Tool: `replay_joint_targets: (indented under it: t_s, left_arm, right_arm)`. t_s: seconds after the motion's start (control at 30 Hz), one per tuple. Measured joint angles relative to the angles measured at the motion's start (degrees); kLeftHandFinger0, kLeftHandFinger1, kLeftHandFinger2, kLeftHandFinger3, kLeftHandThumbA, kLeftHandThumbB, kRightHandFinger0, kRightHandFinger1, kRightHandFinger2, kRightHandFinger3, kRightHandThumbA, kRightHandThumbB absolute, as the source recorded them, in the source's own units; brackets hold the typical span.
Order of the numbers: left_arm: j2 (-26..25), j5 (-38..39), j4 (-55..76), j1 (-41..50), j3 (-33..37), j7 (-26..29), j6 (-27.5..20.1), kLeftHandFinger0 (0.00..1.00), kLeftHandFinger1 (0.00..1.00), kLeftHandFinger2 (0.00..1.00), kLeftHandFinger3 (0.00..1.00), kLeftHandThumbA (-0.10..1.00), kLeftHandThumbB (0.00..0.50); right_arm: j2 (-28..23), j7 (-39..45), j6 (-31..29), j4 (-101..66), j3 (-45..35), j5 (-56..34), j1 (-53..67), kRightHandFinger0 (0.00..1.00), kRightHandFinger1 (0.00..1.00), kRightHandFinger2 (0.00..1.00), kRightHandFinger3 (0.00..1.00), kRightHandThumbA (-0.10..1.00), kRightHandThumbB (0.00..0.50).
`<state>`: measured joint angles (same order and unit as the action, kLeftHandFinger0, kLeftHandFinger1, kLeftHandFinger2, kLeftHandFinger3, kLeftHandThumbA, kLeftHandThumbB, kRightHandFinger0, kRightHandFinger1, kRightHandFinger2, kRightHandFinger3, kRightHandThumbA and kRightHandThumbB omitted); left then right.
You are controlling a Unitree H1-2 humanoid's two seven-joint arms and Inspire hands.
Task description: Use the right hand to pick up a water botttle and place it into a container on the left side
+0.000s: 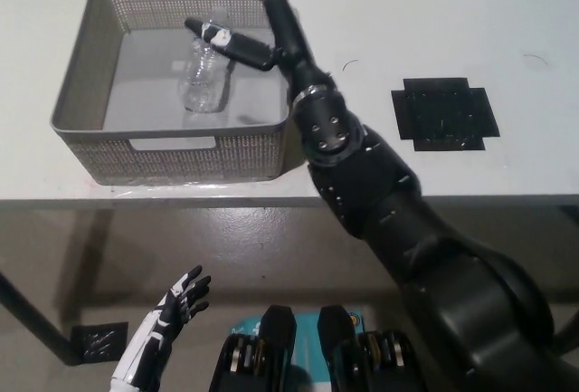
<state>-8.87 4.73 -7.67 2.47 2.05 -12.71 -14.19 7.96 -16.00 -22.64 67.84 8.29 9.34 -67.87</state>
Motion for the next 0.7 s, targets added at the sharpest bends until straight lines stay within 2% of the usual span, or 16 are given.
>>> replay_joint_targets:
  t_s: [0.07,0.17,0.23,0.37,0.43,0.53,0.7]
  left_arm:
    - [0.0,-0.1,0.0,0.0,0.0,0.0,0.0,1.0,1.0,1.0,1.0,1.0,0.197]
    - [0.0,-0.1,-0.1,0.1,0.0,0.0,0.1,1.0,1.0,1.0,1.0,1.0,0.203]
    - [0.0,-0.1,-0.1,0.1,0.0,0.0,0.1,1.0,1.0,1.0,1.0,1.0,0.206]
    - [0.0,-0.1,-0.3,0.2,0.0,0.0,0.2,1.0,1.0,1.0,1.0,1.0,0.215]
    - [0.0,-0.1,-0.4,0.3,0.0,0.0,0.2,1.0,1.0,1.0,1.0,1.0,0.201]
    - [0.0,-0.1,-0.5,0.3,0.0,0.0,0.2,1.0,1.0,1.0,1.0,1.0,0.196]
    - [0.0,-0.1,-0.6,0.4,0.0,0.0,0.2,1.0,1.0,1.0,1.0,1.0,0.203]
  right_arm:
    - [-0.9,0.3,0.2,-3.8,-0.1,0.0,1.4,1.0,1.0,1.0,1.0,1.0,0.426]
    - [-2.4,0.9,0.8,-11.4,-0.2,-0.1,4.9,1.0,1.0,1.0,1.0,1.0,0.427]
    - [-3.2,1.1,1.3,-15.4,-0.3,-0.1,7.3,1.0,1.0,1.0,1.0,1.0,0.396]
    - [-4.9,1.7,2.3,-23.7,-0.5,-0.2,13.7,1.0,1.0,1.0,1.0,1.0,0.418]
    - [-5.9,1.9,2.8,-27.8,-0.7,-0.4,17.6,1.0,1.0,1.0,1.0,1.0,0.388]
    - [-7.7,2.2,3.4,-34.4,-1.0,-0.5,23.8,1.0,1.0,1.0,1.0,1.0,0.41]
    - [-10.7,2.7,3.8,-44.8,-1.5,-1.1,36.2,1.0,1.0,1.0,1.0,1.0,0.376]
